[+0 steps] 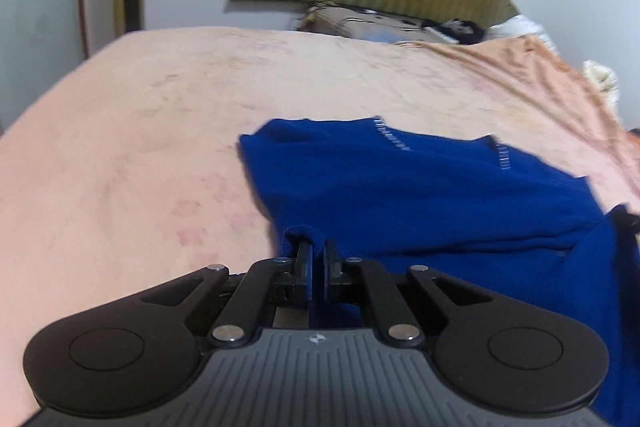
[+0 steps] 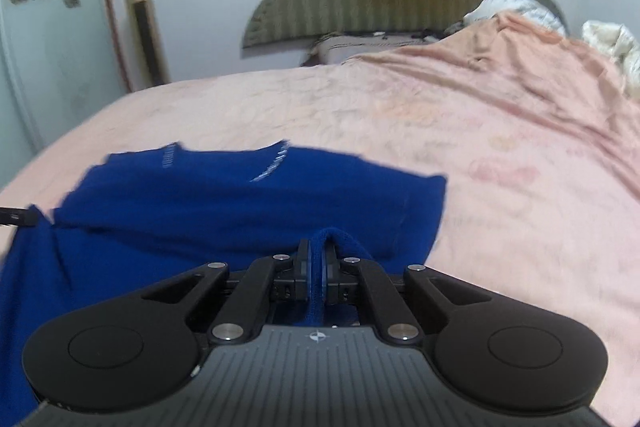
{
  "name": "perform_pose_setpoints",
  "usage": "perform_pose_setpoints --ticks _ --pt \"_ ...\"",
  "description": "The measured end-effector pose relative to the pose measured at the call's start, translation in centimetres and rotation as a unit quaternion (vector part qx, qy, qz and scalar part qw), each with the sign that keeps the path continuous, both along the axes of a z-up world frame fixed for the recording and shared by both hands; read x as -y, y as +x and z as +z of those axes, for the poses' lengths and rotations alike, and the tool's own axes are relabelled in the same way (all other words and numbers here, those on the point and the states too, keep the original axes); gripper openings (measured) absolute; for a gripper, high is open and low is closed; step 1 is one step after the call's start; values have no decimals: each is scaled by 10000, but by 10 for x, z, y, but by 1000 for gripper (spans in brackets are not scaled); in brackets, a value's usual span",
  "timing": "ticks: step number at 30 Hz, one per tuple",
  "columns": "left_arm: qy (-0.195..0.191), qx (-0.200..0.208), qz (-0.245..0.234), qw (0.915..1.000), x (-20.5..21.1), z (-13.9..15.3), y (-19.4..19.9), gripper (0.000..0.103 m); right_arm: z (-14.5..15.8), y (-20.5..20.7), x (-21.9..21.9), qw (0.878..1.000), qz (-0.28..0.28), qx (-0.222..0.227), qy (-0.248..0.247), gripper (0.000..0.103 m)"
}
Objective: Fold small clothes
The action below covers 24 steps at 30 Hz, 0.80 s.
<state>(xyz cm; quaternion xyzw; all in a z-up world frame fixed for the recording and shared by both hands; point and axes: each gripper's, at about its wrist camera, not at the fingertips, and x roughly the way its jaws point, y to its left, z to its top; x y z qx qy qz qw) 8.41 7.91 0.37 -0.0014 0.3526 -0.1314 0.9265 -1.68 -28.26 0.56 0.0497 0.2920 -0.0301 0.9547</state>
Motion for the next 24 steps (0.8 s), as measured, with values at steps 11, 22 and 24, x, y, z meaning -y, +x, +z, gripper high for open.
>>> perform_pose_setpoints --ticks 11,22,24 --pt "-54 -450 -50 9990 -22 -7 -42 39 -8 -38 17 9986 -294 -190 395 52" --pt "-431 -972 -521 9930 -36 -16 -114 76 -22 -134 3 9883 129 -1042 1109 53" --pt "-521 -1087 -771 9897 -36 -15 -123 80 -22 -146 -5 9860 289 -1143 1180 53"
